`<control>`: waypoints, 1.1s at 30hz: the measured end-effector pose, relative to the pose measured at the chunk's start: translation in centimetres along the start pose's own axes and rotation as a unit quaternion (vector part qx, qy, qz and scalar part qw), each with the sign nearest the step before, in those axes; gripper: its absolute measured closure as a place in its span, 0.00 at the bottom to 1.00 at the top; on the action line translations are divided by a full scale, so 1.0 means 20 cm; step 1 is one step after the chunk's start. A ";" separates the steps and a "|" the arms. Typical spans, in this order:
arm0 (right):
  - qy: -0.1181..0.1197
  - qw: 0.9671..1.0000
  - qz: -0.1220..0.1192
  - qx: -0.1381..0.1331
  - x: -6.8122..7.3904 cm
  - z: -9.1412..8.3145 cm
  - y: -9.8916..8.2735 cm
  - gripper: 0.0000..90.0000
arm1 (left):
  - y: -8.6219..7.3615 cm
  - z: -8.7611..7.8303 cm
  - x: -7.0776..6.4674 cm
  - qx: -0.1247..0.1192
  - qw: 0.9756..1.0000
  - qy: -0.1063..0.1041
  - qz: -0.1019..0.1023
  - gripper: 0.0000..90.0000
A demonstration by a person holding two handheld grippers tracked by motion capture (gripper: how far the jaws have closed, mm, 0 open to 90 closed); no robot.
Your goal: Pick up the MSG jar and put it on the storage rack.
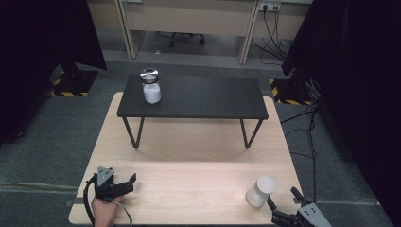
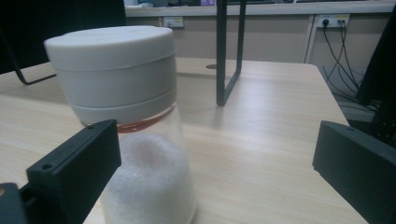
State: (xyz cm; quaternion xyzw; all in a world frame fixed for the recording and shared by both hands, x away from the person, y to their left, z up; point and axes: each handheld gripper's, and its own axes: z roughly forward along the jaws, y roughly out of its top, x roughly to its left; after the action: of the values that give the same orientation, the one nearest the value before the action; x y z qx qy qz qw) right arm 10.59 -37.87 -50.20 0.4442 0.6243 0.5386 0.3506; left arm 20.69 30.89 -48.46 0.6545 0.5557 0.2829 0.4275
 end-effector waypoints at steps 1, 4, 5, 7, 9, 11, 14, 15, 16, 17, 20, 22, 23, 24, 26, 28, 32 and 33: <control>0.005 1.000 0.000 -0.001 0.00 0.00 0.00 0.01 | 0.00 0.00 0.00 0.000 1.000 0.000 0.000 0.00; 0.013 1.000 -0.003 -0.003 0.00 0.01 0.01 0.01 | 0.00 0.00 0.00 0.000 1.000 0.000 0.000 0.00; 0.016 1.000 -0.004 -0.003 0.00 0.01 0.01 0.01 | 0.00 0.00 0.00 0.000 1.000 0.000 0.000 0.00; 0.024 1.000 -0.005 -0.004 0.00 0.02 0.02 0.01 | 0.00 0.00 0.00 -0.001 1.000 -0.001 0.000 0.00; 0.030 1.000 -0.003 -0.005 0.00 0.02 0.02 0.01 | 0.00 0.00 0.00 -0.001 1.000 -0.001 0.000 0.00; 0.038 0.999 -0.005 -0.006 0.00 0.03 0.03 0.01 | 0.00 0.00 0.00 -0.002 1.000 -0.001 0.000 0.00; 0.045 0.999 -0.008 -0.006 0.00 0.05 0.04 0.01 | 0.00 0.00 0.00 -0.002 1.000 -0.001 0.001 0.00; 0.046 0.999 -0.008 -0.006 0.01 0.06 0.04 0.01 | 0.00 0.00 0.00 -0.003 1.000 -0.001 0.001 0.00; 0.048 0.999 -0.008 -0.007 0.01 0.06 0.04 0.01 | -0.01 0.00 0.00 -0.003 1.000 -0.001 0.001 0.00; 0.049 0.999 -0.008 -0.007 0.01 0.07 0.04 0.01 | -0.01 0.00 0.00 -0.003 1.000 -0.001 0.001 0.00; 0.055 0.998 -0.007 -0.008 0.00 0.08 0.04 0.01 | -0.01 0.00 0.00 -0.003 1.000 -0.001 0.001 0.00; 0.060 0.998 -0.007 -0.009 0.00 0.10 0.04 0.01 | -0.01 0.00 0.00 -0.003 1.000 -0.001 0.002 0.00; 0.062 0.998 -0.008 -0.009 0.00 0.10 0.04 0.01 | -0.01 0.00 0.00 -0.003 1.000 -0.001 0.002 0.00; 0.065 0.998 -0.008 -0.008 0.00 0.11 0.04 0.01 | -0.01 0.00 0.00 -0.003 1.000 -0.001 0.002 0.00; 0.068 0.998 -0.009 -0.008 0.00 0.12 0.05 0.02 | -0.01 0.00 0.00 -0.003 1.000 -0.001 0.002 0.00; 0.069 0.998 -0.006 -0.008 0.01 0.14 0.05 0.02 | -0.01 0.00 0.00 -0.004 1.000 -0.001 0.003 0.00; 0.073 0.997 -0.008 -0.007 0.01 0.16 0.07 0.02 | -0.01 -0.01 0.00 -0.005 1.000 0.000 0.005 0.00; 0.073 0.997 -0.008 -0.007 0.01 0.17 0.07 0.02 | -0.01 -0.01 0.00 -0.005 1.000 0.000 0.006 0.00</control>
State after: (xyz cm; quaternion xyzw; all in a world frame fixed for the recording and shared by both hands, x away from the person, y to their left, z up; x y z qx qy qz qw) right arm 13.78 -36.41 -49.40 0.3961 0.6478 0.5716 0.3110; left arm 20.50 30.87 -48.57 0.6559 0.5505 0.2876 0.4291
